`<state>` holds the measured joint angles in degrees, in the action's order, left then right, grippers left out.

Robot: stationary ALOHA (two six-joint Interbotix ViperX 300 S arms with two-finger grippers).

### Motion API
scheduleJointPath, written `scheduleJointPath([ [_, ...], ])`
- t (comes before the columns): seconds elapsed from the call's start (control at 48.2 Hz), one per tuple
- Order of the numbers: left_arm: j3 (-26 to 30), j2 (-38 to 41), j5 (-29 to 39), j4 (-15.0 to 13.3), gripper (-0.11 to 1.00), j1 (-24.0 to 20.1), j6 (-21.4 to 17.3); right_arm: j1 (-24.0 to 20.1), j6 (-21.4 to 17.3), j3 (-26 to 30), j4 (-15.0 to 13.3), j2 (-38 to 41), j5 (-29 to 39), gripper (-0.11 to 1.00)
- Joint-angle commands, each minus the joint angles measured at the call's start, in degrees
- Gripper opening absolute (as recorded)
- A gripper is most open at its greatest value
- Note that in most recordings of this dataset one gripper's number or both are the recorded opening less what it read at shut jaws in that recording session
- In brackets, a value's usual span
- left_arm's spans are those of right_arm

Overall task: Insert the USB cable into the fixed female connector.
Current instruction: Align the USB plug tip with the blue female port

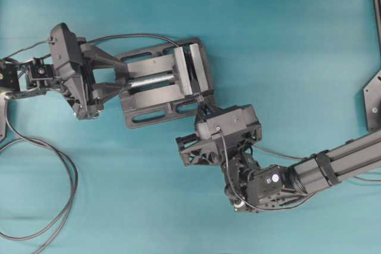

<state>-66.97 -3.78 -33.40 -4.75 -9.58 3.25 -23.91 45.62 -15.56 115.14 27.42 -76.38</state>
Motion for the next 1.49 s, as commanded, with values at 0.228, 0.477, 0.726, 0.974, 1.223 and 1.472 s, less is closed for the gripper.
scheduleJointPath([
  [0.228, -1.23, -1.05, -0.7, 0.0, 0.77, -0.26, 0.0, 0.53, 0.26, 1.32, 0.0, -0.97, -0.62, 0.21],
  [0.477, -1.49, -1.05, -0.62, 0.0, 0.77, -0.53, 0.0, 0.62, 0.26, 1.58, -0.09, -0.97, -0.79, 0.21],
  [0.726, -2.02, -1.05, -0.7, 0.0, 0.78, -0.53, 0.0, 0.97, 1.05, 2.2, 0.0, -0.97, -0.88, 0.21],
  [0.974, -2.72, -1.05, -0.7, 0.09, 0.78, -0.53, 0.0, 1.58, 1.67, 2.72, 0.0, -0.53, -0.62, 0.21],
  [1.223, -3.43, -1.05, -0.7, 0.0, 0.78, -0.53, 0.0, 2.02, 1.49, 2.64, 1.05, -0.35, -0.7, 0.21],
  [1.472, -3.78, -1.05, -0.79, 0.09, 0.77, -0.53, 0.0, 2.37, 1.41, 2.72, 1.23, -0.35, -1.41, 0.21],
])
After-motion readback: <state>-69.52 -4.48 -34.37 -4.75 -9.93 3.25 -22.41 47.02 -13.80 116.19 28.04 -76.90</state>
